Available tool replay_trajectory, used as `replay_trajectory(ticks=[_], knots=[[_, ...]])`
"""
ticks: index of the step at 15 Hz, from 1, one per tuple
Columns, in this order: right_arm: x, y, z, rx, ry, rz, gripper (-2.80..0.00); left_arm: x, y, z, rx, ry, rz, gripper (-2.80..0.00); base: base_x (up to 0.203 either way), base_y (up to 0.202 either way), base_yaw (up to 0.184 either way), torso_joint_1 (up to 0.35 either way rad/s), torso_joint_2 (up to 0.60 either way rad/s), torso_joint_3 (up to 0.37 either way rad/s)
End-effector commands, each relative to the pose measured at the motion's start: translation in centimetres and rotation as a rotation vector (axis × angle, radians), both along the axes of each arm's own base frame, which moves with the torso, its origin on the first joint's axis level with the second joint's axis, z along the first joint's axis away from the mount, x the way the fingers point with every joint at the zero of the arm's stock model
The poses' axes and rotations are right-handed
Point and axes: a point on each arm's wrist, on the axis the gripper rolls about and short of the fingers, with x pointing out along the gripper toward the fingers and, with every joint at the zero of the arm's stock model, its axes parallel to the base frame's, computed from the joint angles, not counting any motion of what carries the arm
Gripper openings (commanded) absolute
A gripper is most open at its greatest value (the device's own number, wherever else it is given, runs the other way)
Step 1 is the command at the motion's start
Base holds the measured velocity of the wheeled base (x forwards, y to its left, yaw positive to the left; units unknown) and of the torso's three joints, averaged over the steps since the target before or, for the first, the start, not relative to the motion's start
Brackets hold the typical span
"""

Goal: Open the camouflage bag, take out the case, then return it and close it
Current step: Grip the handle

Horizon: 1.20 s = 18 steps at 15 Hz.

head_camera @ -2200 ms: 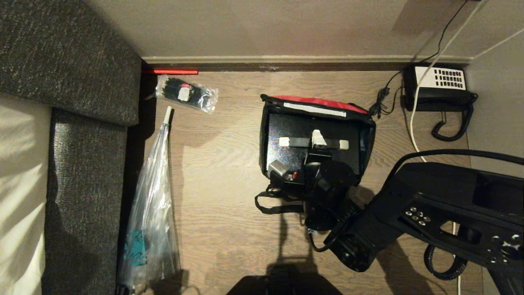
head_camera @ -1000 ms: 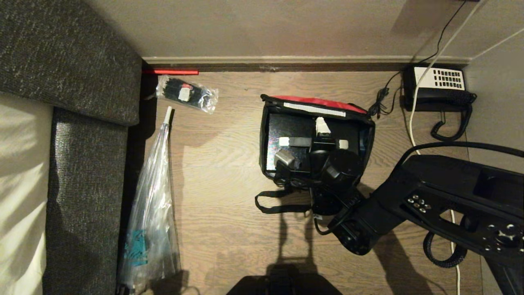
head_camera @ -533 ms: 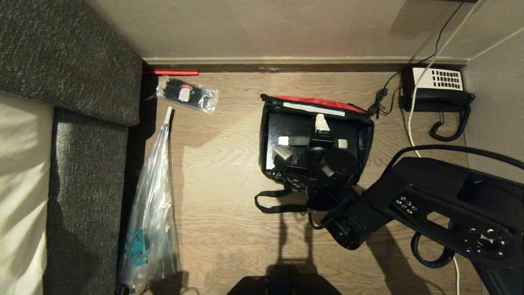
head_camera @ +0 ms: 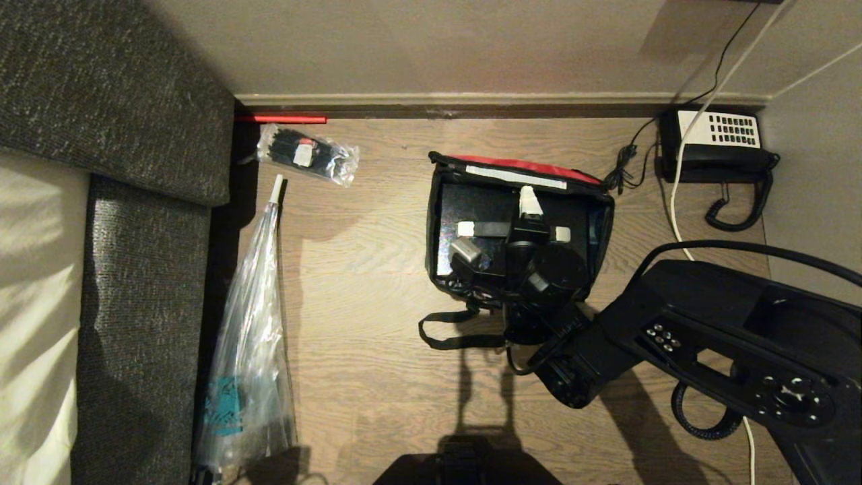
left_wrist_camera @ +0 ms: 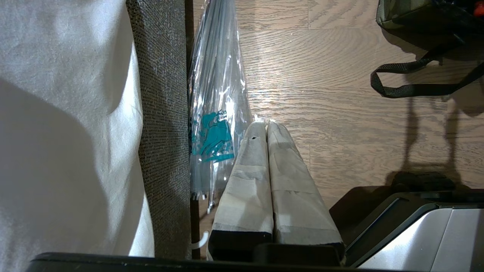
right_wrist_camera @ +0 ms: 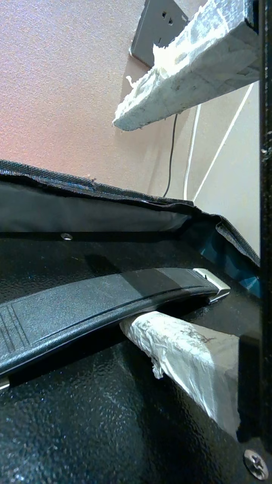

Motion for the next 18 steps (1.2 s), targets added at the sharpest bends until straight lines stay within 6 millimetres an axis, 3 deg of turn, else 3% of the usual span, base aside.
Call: replay_trajectory(ticks=[1, 18], knots=[[0.40, -0.35, -1.15, -0.022, 0.022, -0.017, 0.00, 0.02, 0.00, -0.04, 0.000, 0.003, 0.000, -2.80, 0.000, 0.000, 0.000, 0.000, 0.00, 0.000], [1.16, -0.74, -1.72, 0.022, 0.015, -0.025, 0.00, 0.02, 0.00, -0.04, 0.000, 0.003, 0.000, -2.80, 0.000, 0.000, 0.000, 0.000, 0.00, 0.002]])
